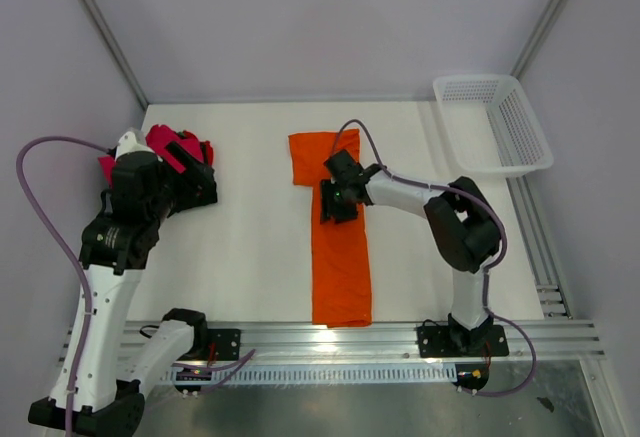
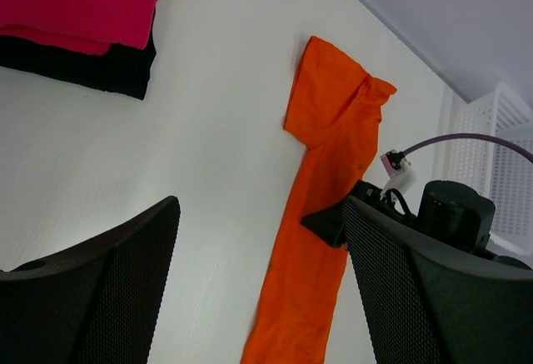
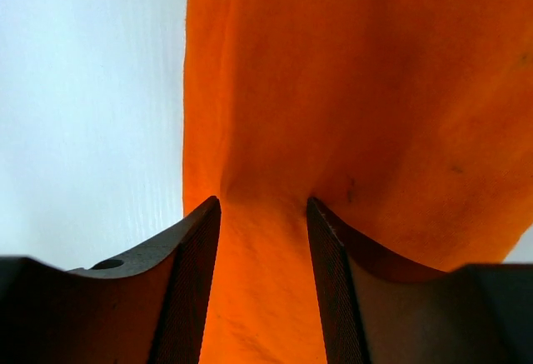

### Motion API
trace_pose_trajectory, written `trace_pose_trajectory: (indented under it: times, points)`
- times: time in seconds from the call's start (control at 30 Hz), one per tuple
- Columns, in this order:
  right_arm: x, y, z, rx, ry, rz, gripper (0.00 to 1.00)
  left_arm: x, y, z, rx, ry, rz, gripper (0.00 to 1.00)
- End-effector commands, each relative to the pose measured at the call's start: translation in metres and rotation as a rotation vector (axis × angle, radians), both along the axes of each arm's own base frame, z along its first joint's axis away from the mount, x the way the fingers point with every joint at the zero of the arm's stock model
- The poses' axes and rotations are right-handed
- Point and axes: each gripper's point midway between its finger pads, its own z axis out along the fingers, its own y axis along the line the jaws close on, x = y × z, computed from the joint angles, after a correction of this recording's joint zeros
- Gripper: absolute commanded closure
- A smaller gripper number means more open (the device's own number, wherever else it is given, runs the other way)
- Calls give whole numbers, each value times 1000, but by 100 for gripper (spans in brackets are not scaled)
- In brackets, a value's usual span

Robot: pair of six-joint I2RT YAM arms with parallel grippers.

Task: Fold and stack the t-shirts
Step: Rotate the tshirt 90 degrees

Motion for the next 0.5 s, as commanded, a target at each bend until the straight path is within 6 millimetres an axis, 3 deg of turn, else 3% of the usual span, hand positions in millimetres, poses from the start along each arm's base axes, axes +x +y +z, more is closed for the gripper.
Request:
trace_pose_trajectory:
  times: [0.0, 0.27, 0.47]
  points:
    - [2, 9, -5, -6, 12, -3, 50, 6, 4, 21, 0, -72, 20, 18]
    - [24, 18, -25, -69, 17, 17, 50, 5, 4, 22, 2, -74, 20, 18]
    - [46, 26, -24, -87, -11, 17, 50, -3, 10, 23, 19, -75, 37, 18]
